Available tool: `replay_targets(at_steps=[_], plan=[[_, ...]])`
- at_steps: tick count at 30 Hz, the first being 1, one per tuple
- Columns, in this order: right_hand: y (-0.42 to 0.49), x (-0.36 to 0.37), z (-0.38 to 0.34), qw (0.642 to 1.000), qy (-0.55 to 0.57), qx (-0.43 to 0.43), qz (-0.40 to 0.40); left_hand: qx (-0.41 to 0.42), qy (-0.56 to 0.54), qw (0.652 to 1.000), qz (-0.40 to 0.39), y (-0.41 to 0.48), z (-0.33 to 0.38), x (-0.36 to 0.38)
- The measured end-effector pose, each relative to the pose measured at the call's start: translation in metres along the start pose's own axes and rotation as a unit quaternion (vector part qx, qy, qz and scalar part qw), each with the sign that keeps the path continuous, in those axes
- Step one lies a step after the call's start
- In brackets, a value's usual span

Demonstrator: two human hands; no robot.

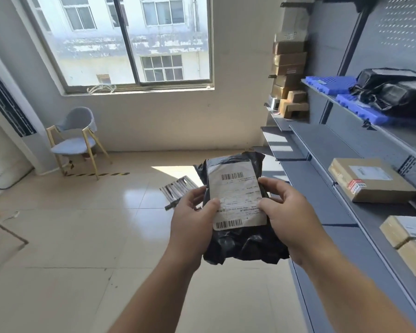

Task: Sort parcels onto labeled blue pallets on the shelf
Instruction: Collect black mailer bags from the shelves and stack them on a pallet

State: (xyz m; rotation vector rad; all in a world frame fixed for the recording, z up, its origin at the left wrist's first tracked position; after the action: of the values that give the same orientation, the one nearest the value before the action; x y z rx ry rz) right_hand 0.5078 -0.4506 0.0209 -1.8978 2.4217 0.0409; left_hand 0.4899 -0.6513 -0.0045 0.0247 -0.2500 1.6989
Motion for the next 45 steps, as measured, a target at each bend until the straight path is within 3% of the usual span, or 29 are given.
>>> replay_targets(at_steps=[12,21,30,39,45], plan=[[0.216,-0.045,0.001,0.995,0.0,-0.006,0.104,-0.002,0.03,0.996,-0.084,0.216,0.021,0.135],[0.399,-0.094,-0.02,0.996,0.012,-0.032,0.078,0.027,0.05,0.996,-0.065,0.352,0.051,0.245],[0.549,-0.116,-0.033,0.996,0.001,-0.049,0.078,0.006,0.012,0.997,-0.074,0.483,0.062,0.32],[0.688,-0.154,-0.047,0.982,-0.04,-0.062,0.172,-0.027,0.012,0.984,-0.177,0.641,0.074,0.429],[0.731,-0.212,-0.069,0.939,-0.098,-0.103,0.314,-0.03,0.036,0.954,-0.298,0.702,0.092,0.539]])
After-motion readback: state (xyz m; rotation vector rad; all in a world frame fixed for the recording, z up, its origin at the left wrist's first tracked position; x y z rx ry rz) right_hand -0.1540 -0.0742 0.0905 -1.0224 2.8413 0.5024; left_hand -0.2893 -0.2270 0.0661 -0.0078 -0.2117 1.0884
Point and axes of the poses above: each hand's wrist, its own y-axis towards the middle knuckle, its own x-axis out of the palm, z = x × y, the point moved 7 cm from there along y, towards the middle knuckle, and after that the axes turned 3 degrees about -x, right-handed, at the moved point
